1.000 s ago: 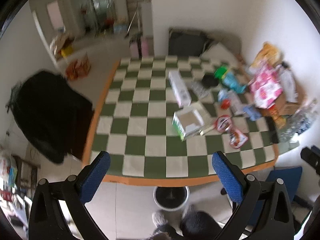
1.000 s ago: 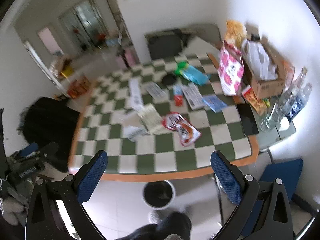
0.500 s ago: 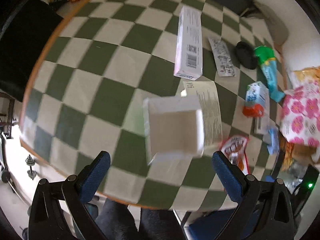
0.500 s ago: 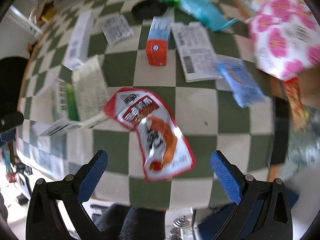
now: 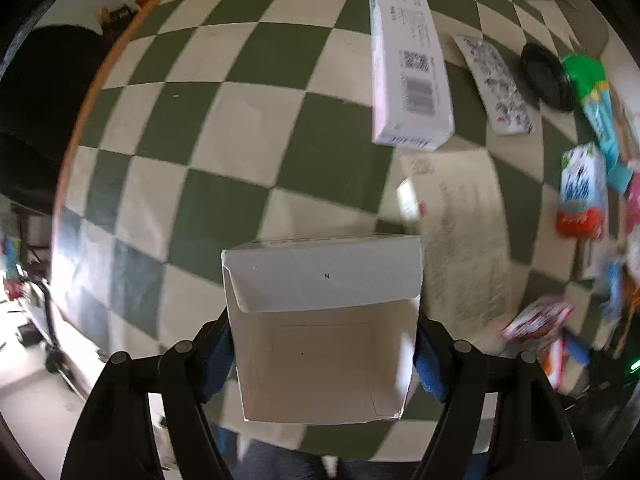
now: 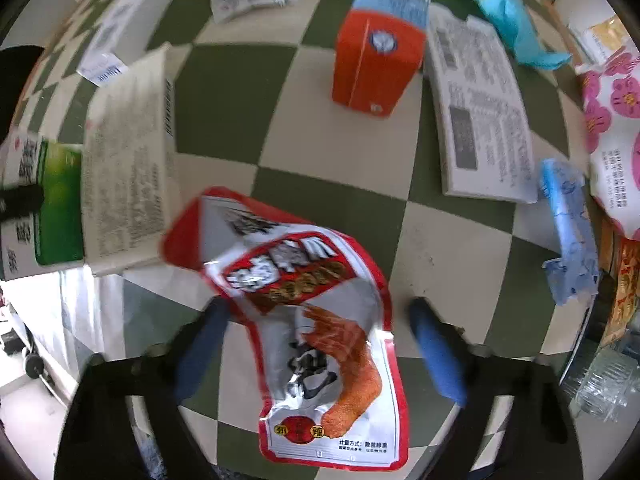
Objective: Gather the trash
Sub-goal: 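Grasp the white open paper box with the left tool while the right tool grasps the red-white snack wrapper, then lift the white box with the left tool while the right tool lifts the wrapper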
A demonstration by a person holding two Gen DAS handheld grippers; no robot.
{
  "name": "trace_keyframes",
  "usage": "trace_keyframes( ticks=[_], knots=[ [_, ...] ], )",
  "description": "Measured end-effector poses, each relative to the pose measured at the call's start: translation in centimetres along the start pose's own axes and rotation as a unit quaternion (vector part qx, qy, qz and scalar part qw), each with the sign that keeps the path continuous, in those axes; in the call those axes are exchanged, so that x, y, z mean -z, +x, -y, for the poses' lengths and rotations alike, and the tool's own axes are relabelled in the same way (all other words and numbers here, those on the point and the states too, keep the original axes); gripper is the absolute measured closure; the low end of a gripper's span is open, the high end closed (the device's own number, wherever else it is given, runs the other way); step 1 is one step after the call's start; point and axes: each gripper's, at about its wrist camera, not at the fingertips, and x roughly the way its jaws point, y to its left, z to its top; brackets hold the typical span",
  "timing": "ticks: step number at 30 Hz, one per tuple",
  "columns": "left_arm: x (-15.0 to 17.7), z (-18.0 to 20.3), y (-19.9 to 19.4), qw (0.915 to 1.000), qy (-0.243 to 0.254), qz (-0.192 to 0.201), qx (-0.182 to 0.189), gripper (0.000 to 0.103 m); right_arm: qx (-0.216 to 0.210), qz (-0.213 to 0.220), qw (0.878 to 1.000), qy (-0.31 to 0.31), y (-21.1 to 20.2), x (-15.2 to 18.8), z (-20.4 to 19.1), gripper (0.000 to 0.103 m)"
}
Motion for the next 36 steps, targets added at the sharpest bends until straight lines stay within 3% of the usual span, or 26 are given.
trace_keyframes(
  ticks=[1, 4, 10, 16, 17, 21, 23, 30, 33, 36],
  knots=[
    [0.5, -0.2, 0.0, 1.0, 0.002, -0.002, -0.004, 0.03, 0.007, 0.004, 1.0, 0.005, -0.2, 0.3, -0.2, 0.036],
    [1.4, -0.5, 0.3, 0.9999, 0.003, -0.004, -0.012, 0.03, -0.015, 0.005, 0.998, 0.054, -0.3, 1.1, 0.1, 0.039],
    [1.2, 0.3, 0.7, 0.9994, 0.014, 0.004, -0.032, 0.03, -0.001, -0.019, 0.999, 0.047, 1.1, 1.2, -1.5, 0.03],
    [0.7, 1.0, 1.7, 0.9995, 0.005, 0.009, -0.03, 0.03, -0.001, -0.015, 0.999, 0.047, 1.4, 1.5, -2.4, 0.035],
    [0.8, 0.9, 1.7, 0.9995, 0.004, 0.011, -0.03, 0.03, -0.003, -0.013, 0.999, 0.047, 0.9, 1.1, -1.0, 0.036],
    [1.3, 1.2, 0.4, 0.9991, 0.011, 0.028, -0.029, 0.03, -0.013, -0.001, 0.999, 0.043, 1.0, 2.1, -1.9, 0.043],
    [1.3, 1.8, -0.4, 0.9988, 0.015, 0.038, -0.028, 0.03, -0.017, 0.006, 0.999, 0.045, 0.9, 2.6, -2.2, 0.055],
    [2.5, 2.5, -4.0, 0.9961, 0.036, 0.078, -0.023, 0.03, -0.048, 0.03, 0.996, 0.071, -0.1, 4.2, -2.2, 0.071],
    [4.2, 0.9, -4.9, 0.9953, 0.042, 0.087, -0.013, 0.03, -0.072, 0.04, 0.992, 0.093, -0.9, 5.4, -2.2, 0.077],
    [5.0, 0.2, -5.4, 0.9941, 0.048, 0.097, -0.005, 0.03, -0.087, 0.058, 0.989, 0.108, -3.2, 6.8, -2.1, 0.092]
  ],
)
